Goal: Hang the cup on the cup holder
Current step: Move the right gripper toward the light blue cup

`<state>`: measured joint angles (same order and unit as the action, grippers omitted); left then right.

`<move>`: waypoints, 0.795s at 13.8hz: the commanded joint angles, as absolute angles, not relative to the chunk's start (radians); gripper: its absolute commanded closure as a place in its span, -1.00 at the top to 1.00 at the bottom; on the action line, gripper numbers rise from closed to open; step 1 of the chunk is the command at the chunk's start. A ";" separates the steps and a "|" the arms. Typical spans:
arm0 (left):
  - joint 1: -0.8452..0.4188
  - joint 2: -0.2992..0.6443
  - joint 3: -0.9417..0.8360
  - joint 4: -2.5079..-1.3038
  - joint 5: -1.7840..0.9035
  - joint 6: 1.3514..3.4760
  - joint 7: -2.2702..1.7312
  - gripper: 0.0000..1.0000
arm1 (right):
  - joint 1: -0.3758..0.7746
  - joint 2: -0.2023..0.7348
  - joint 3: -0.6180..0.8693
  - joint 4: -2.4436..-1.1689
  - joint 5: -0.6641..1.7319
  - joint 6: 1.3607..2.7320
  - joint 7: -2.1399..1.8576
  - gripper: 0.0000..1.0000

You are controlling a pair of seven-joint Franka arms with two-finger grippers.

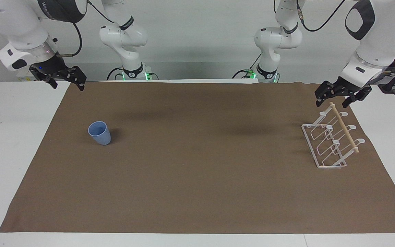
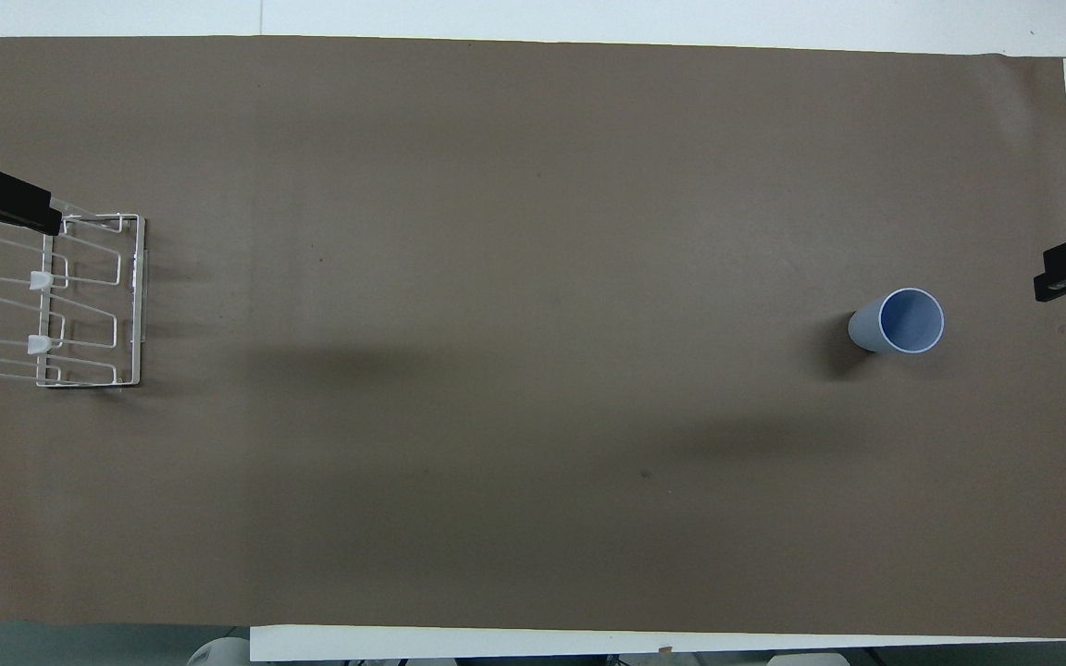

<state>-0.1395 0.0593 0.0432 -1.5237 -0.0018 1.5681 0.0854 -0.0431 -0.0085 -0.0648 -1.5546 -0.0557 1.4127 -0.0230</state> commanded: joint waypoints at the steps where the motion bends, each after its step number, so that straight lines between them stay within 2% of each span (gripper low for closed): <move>1: -0.141 0.029 0.048 -1.552 -0.002 1.559 0.071 1.00 | -0.048 -0.005 -0.072 -1.542 -0.035 1.410 -0.035 1.00; 4: -0.141 0.031 0.048 -1.551 -0.002 1.559 0.071 1.00 | -0.060 -0.011 -0.075 -1.571 -0.031 1.434 -0.041 1.00; 7: -0.141 0.031 0.048 -1.549 -0.002 1.560 0.072 1.00 | -0.060 -0.130 -0.075 -1.933 -0.012 1.809 -0.083 1.00; 9: -0.141 0.031 0.048 -1.549 -0.002 1.560 0.074 1.00 | -0.069 -0.106 -0.077 -2.055 -0.009 1.958 -0.130 1.00; 11: -0.143 0.031 0.048 -1.549 -0.002 1.559 0.074 1.00 | -0.106 -0.036 -0.077 -2.091 -0.008 2.006 -0.259 1.00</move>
